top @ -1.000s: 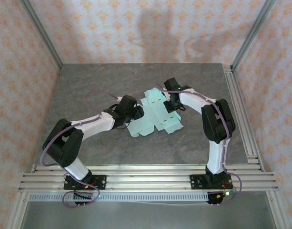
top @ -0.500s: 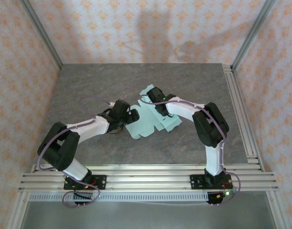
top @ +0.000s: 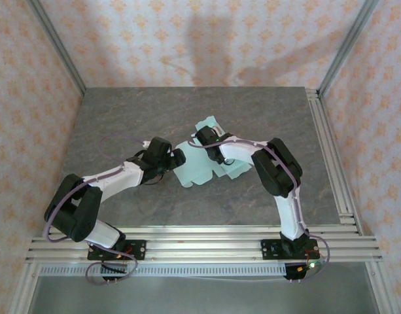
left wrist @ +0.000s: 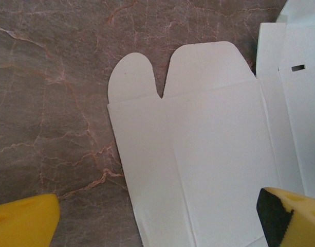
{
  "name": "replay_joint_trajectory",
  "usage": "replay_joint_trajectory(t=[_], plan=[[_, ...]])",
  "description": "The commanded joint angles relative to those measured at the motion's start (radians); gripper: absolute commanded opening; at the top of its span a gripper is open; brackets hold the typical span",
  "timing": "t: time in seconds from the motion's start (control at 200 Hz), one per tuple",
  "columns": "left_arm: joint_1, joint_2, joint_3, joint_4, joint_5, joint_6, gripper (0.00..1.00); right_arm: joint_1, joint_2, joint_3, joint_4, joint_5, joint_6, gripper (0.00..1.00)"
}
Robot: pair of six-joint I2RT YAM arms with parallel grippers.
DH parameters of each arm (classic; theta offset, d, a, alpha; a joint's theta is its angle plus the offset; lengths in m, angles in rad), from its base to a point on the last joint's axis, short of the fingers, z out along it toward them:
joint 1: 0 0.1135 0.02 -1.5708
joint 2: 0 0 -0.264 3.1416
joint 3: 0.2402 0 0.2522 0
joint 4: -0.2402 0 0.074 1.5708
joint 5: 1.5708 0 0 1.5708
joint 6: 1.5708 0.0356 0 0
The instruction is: Fold the paper box
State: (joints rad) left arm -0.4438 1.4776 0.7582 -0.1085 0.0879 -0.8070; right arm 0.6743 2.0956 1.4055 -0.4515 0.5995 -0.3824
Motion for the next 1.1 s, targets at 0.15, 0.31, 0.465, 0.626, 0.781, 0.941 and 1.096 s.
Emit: replay_joint_trajectory(t=[0.15,0.31,0.465,0.626,0.781,0.941,1.096], plan=[[0.011,-0.028,-0.011,-0.024,-0.027,0.007,1.0,-0.048,-0.074,0.013,-0.071,-0.214,0.045,0.0],[0.011,-0.027,-0.01,-0.03,-0.026,0.014,1.0,-0.096,-0.118,0.006,-0.09,-0.369,0.035,0.0],[0.011,-0.018,-0.007,-0.025,-0.027,0.009,1.0,-0.085,-0.08,0.029,-0.115,-0.225,0.006,0.0],[0.012,-0.01,-0.002,-0.021,-0.022,0.008,1.0,-0.049,-0.049,0.023,-0.084,-0.066,-0.02,0.0],[0.012,-0.007,0.009,-0.028,-0.022,0.011,1.0,-0.045,-0.073,-0.003,-0.037,-0.096,-0.019,0.0],[0.013,-0.01,0.025,-0.041,-0.019,0.021,1.0,-0.09,-0.165,-0.061,0.017,-0.33,0.034,0.0],[0.012,0.008,0.067,-0.047,-0.003,0.051,1.0,-0.114,-0.248,-0.172,0.165,-0.519,-0.004,0.0]])
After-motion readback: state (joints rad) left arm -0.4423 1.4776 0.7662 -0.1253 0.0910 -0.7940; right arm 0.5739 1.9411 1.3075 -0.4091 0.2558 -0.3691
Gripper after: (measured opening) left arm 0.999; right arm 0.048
